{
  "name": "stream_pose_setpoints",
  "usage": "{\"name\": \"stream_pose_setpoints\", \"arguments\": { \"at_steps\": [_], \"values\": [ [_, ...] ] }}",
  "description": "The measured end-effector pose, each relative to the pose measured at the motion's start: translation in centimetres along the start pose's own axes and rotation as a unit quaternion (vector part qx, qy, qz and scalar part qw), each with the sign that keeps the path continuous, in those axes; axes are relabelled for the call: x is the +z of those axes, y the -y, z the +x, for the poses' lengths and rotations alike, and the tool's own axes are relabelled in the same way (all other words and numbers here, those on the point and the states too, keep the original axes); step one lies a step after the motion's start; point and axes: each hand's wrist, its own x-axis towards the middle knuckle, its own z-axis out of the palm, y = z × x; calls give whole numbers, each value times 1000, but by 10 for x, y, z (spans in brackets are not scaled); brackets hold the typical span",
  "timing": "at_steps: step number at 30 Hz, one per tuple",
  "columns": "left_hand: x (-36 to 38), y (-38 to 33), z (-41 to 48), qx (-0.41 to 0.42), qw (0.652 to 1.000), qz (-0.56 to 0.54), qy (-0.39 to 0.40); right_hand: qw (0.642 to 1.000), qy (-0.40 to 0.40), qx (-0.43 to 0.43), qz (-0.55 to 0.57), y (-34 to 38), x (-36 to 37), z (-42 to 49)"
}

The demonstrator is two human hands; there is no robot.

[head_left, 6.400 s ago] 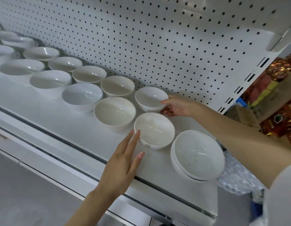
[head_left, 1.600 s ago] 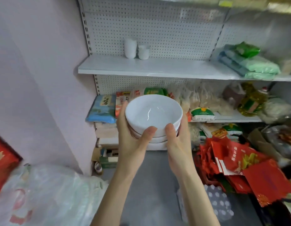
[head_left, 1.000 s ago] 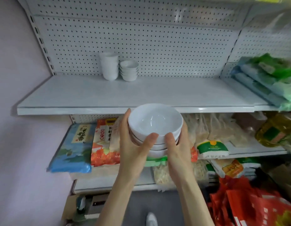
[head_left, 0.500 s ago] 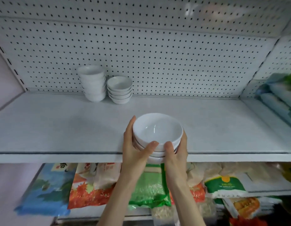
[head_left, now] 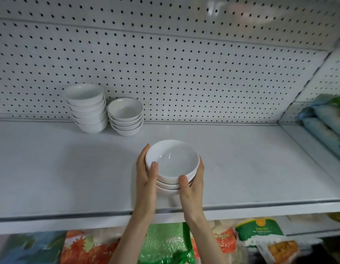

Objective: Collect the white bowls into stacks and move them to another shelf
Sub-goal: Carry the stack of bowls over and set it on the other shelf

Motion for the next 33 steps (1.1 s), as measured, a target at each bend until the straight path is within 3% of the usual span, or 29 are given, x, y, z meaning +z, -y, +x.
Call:
{"name": "stream_pose_setpoints", "arguments": {
  "at_steps": [24, 33],
  "values": [
    [13, 22, 11, 56, 993, 62, -83, 997, 70, -17, -36, -16, -11, 22],
    [14, 20, 9, 48, 991, 82, -89, 993, 109, 22, -49, -14, -16, 21]
  ]
}}
